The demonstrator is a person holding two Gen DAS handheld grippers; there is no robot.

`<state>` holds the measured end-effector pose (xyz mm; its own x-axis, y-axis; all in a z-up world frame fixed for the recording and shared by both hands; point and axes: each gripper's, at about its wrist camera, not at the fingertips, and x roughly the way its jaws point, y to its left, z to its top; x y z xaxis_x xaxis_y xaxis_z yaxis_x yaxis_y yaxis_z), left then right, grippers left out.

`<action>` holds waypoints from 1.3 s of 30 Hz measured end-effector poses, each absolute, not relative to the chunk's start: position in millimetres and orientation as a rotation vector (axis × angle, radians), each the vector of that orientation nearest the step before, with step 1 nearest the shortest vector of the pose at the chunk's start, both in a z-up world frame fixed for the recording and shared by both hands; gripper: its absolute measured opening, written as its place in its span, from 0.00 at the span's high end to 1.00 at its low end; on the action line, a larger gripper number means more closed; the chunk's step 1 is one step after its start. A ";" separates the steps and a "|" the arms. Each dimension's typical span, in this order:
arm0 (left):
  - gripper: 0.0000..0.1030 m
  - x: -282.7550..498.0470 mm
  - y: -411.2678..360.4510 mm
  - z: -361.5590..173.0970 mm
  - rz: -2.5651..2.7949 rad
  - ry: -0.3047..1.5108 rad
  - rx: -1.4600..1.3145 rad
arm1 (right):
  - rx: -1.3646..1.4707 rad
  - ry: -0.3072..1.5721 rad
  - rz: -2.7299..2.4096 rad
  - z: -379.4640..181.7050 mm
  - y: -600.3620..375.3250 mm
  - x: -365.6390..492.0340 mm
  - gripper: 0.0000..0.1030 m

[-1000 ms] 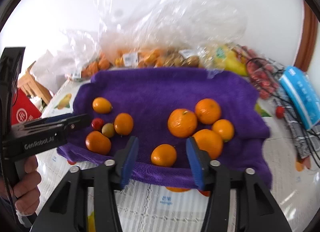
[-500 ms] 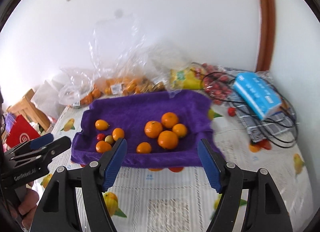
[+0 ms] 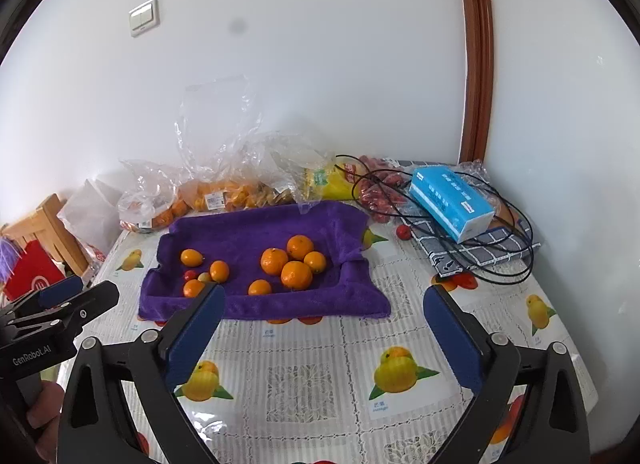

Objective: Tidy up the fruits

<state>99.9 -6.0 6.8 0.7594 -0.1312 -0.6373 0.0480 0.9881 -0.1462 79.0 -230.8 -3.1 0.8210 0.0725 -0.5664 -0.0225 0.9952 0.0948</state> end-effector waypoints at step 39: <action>0.12 81.6 -5.8 13.4 -0.093 0.681 -0.118 | 0.055 0.616 0.071 -0.5 -220.0 65.7 0.01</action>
